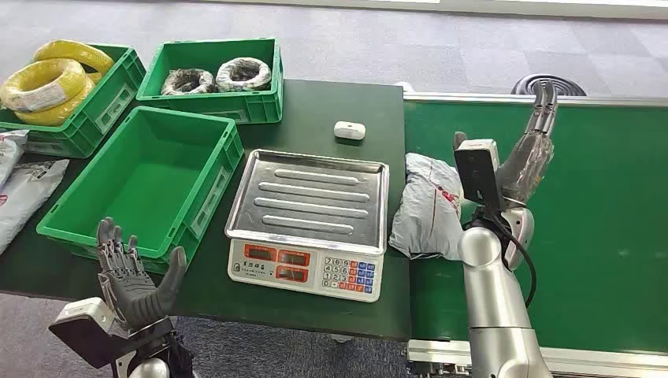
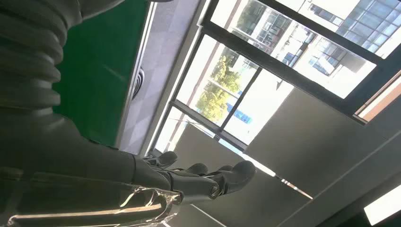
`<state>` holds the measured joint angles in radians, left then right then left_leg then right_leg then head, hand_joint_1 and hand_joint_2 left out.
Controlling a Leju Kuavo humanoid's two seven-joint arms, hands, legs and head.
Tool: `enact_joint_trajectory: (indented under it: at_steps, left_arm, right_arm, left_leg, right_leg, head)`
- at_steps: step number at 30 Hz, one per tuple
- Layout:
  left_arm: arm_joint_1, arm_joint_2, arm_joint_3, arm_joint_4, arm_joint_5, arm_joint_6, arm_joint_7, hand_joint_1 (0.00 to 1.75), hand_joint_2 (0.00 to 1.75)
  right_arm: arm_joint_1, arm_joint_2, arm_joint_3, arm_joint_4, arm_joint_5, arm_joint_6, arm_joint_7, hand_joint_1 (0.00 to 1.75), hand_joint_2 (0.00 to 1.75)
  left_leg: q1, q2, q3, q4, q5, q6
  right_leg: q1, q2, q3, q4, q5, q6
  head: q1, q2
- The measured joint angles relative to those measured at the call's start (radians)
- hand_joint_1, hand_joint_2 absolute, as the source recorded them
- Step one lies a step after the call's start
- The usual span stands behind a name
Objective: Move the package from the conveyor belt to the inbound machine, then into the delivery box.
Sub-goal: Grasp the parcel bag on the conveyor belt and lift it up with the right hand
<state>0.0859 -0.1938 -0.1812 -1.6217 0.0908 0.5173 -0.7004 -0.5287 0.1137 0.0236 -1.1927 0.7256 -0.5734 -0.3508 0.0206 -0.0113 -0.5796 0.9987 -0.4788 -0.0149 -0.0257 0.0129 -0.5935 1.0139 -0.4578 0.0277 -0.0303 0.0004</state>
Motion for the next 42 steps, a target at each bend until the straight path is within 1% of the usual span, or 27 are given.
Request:
enact_joint_trajectory:
  at_steps: [42]
  left_arm:
    - [0.0, 0.0, -0.001, 0.001, 0.0, 0.0, 0.0, 0.0, 1.75]
  right_arm:
    - [0.004, 0.0, 0.002, 0.0, 0.0, 0.0, 0.0, 0.0, 1.75]
  left_leg:
    - [0.0, 0.0, 0.0, 0.0, 0.0, 0.0]
  right_leg:
    - [0.0, 0.0, 0.0, 0.0, 0.0, 0.0]
  head:
    - [0.0, 0.0]
